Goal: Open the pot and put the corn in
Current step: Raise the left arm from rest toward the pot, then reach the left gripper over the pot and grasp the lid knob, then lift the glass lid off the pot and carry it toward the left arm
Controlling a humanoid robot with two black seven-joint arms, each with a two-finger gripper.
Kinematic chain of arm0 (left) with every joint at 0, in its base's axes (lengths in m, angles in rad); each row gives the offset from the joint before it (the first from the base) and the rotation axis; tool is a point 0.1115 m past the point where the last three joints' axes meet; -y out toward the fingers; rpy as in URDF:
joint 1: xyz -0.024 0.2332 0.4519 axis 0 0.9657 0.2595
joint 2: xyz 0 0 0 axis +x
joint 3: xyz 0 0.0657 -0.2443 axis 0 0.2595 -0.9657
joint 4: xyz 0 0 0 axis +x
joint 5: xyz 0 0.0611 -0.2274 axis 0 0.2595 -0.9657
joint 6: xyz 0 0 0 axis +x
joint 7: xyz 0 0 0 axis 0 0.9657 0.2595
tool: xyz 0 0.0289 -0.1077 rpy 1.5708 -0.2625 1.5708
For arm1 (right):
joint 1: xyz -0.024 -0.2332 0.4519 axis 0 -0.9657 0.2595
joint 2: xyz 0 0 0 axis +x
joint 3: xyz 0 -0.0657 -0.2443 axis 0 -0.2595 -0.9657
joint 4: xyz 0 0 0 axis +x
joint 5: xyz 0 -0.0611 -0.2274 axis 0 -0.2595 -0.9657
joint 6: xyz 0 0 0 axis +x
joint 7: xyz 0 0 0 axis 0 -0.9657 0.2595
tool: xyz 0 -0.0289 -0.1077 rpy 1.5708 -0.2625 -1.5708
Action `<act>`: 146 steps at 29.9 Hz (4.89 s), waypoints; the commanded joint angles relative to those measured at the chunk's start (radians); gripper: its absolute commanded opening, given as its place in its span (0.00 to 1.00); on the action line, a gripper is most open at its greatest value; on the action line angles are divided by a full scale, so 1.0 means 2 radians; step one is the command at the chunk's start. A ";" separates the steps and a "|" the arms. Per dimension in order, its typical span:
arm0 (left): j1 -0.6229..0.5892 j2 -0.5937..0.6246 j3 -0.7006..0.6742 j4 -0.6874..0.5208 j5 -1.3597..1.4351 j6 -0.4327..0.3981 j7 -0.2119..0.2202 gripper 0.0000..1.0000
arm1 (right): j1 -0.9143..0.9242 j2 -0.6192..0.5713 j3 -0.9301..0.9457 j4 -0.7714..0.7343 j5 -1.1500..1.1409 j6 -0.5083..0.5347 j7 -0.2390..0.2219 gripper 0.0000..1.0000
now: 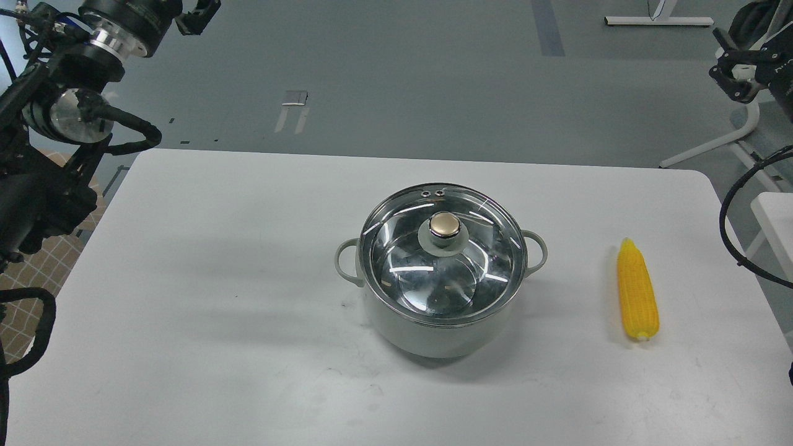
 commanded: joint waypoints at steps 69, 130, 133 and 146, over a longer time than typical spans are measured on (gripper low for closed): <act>0.071 -0.031 0.216 -0.367 0.960 0.041 -0.001 0.78 | -0.102 -0.003 0.070 0.103 0.037 0.000 0.000 1.00; 0.095 0.166 0.134 -0.411 0.866 0.062 -0.023 0.45 | -0.103 -0.003 0.068 0.097 0.037 0.000 0.000 1.00; 0.117 0.209 0.137 -0.411 0.852 0.094 -0.024 0.45 | -0.103 -0.001 0.066 0.094 0.035 0.000 0.000 1.00; 0.250 0.282 0.134 -0.343 0.828 0.169 -0.042 0.45 | -0.103 0.001 0.052 0.073 0.035 0.000 -0.001 1.00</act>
